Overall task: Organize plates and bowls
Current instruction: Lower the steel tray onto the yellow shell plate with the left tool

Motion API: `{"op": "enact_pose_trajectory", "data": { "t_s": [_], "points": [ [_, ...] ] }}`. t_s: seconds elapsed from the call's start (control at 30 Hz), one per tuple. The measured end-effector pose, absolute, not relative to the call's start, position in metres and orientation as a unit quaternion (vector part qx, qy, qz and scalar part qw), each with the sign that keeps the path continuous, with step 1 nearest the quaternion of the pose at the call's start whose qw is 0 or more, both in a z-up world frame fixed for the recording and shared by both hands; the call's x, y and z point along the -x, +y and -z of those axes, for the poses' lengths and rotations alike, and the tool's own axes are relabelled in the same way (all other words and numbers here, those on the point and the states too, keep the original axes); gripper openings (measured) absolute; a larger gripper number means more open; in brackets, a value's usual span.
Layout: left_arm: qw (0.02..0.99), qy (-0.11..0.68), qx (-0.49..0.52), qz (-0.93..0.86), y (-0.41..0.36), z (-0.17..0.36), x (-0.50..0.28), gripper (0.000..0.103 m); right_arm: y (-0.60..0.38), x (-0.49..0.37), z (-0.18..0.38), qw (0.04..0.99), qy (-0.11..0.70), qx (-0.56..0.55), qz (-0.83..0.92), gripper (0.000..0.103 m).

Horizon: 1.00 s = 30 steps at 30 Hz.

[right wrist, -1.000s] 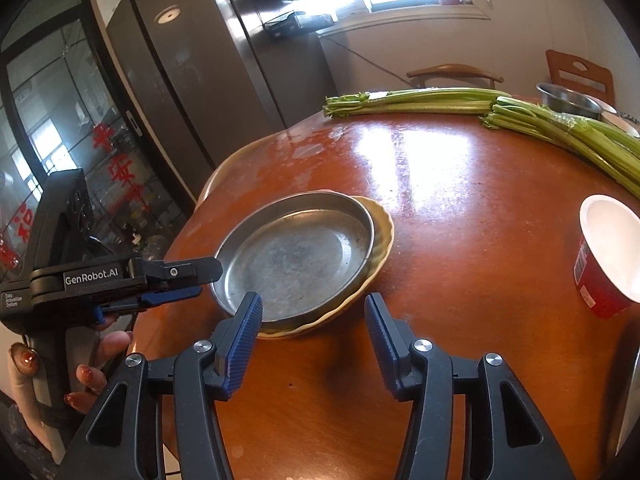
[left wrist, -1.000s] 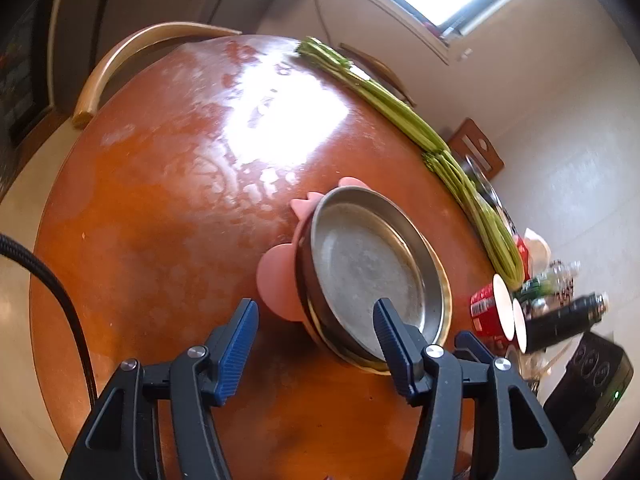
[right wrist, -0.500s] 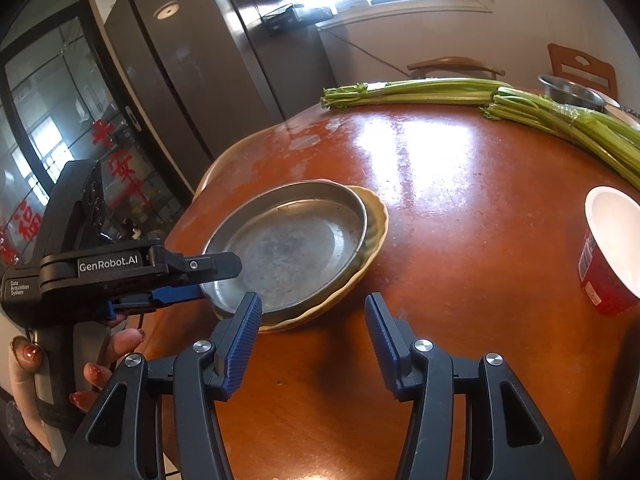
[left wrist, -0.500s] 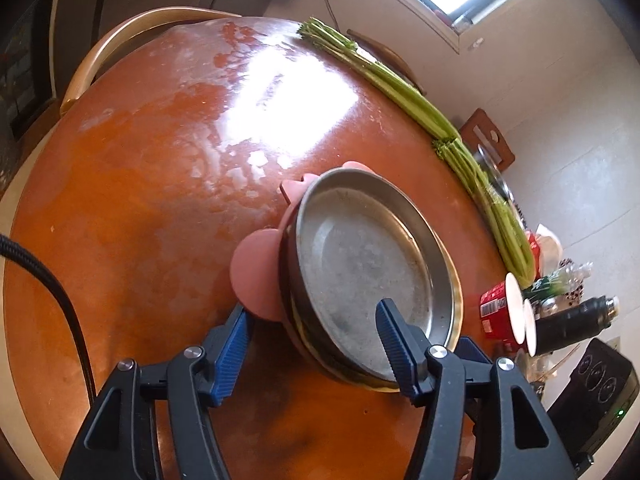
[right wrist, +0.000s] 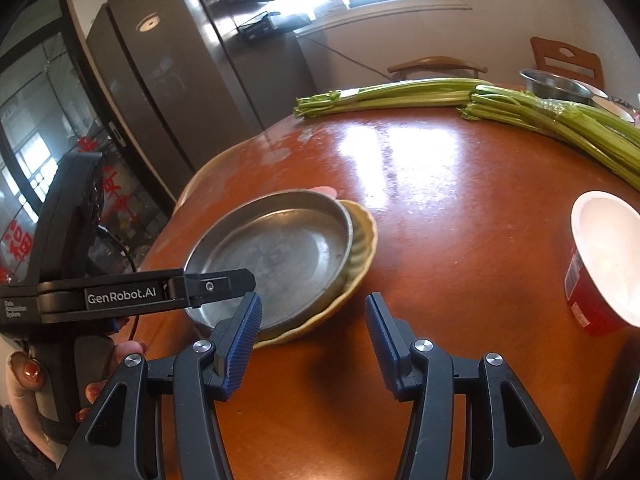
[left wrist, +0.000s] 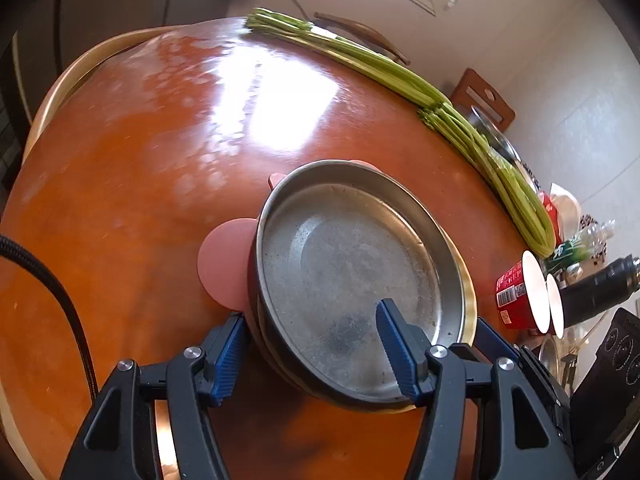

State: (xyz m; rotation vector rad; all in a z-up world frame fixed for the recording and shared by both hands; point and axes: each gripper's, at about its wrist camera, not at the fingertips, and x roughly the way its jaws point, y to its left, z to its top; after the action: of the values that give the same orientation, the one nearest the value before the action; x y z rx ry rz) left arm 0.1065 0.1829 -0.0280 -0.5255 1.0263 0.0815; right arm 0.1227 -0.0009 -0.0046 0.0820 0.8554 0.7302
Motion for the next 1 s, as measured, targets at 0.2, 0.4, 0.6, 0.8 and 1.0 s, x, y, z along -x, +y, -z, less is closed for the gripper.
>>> {"op": "enact_pose_trajectory", "data": {
  "t_s": [0.2,0.4,0.6,0.8,1.0],
  "points": [
    [0.840,0.489,0.234,-0.032,0.170,0.026,-0.130,0.062,-0.015,-0.136,0.006,0.854,0.404,-0.046,-0.324,0.055],
    [0.851,0.479,0.210,-0.047,0.157,0.019,-0.143,0.062,-0.034,-0.147,0.005,0.873,0.388,-0.045,-0.293,0.055],
    [0.856,0.479,0.184,-0.055,0.142,0.017,-0.152,0.062,-0.042,-0.150,0.005,0.881,0.381,-0.039,-0.278,0.055],
    [0.855,0.489,0.167,-0.055,0.132,0.022,-0.163,0.063,-0.045,-0.154,0.009,0.881,0.387,-0.040,-0.268,0.056],
    [0.856,0.487,0.161,-0.060,0.130,0.021,-0.163,0.062,-0.045,-0.153,0.009,0.882,0.386,-0.040,-0.265,0.056]
  ]
}}
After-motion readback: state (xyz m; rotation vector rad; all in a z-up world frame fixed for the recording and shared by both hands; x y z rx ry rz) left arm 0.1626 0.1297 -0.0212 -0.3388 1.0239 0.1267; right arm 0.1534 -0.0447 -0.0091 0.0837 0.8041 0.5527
